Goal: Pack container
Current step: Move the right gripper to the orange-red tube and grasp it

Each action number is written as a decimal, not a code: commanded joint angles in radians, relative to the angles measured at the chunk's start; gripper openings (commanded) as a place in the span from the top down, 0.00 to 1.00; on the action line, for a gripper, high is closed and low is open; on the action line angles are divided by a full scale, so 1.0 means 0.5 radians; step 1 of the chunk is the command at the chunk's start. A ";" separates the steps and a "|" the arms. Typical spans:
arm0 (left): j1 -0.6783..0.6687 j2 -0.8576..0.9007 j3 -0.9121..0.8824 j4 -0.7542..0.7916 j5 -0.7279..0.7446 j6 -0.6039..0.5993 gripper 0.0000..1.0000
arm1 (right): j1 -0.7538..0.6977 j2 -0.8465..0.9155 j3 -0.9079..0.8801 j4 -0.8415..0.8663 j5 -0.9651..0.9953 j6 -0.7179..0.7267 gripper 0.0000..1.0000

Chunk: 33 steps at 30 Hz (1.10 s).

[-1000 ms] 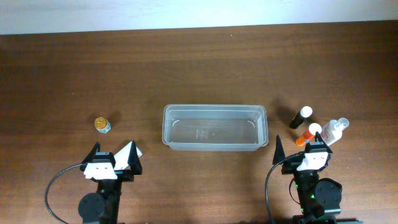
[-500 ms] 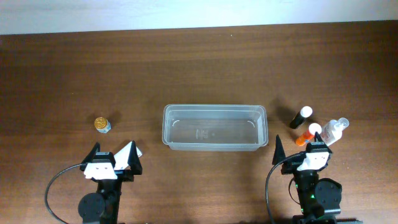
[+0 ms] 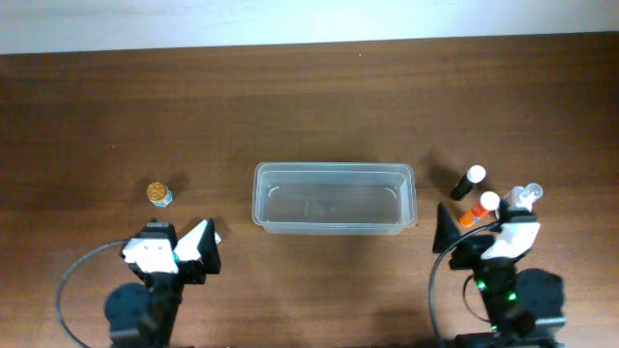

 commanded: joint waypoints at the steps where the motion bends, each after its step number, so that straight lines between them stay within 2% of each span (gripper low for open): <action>1: -0.008 0.365 0.362 -0.211 0.018 0.019 0.01 | -0.031 0.359 0.446 -0.246 0.098 0.026 0.02; 7: -0.008 0.961 0.912 -0.793 0.020 0.019 0.01 | -0.150 1.048 1.141 -0.945 0.092 0.025 0.02; 11: -0.008 1.299 1.183 -1.118 0.020 0.019 0.00 | -0.285 1.476 1.437 -1.276 0.017 0.025 0.02; 14: -0.008 1.485 1.272 -1.226 0.021 0.018 0.01 | -0.375 1.763 1.556 -1.433 -0.047 0.026 0.01; 21: -0.008 1.713 1.278 -1.270 0.021 0.018 0.01 | -0.606 2.174 1.568 -1.517 -0.180 -0.043 0.02; 31: -0.008 1.765 1.278 -1.270 0.021 0.018 0.00 | -0.628 2.611 1.566 -1.524 -0.181 -0.058 0.00; 33: -0.008 1.765 1.278 -1.270 0.021 0.018 0.01 | -0.628 2.671 1.566 -1.515 -0.181 -0.058 0.08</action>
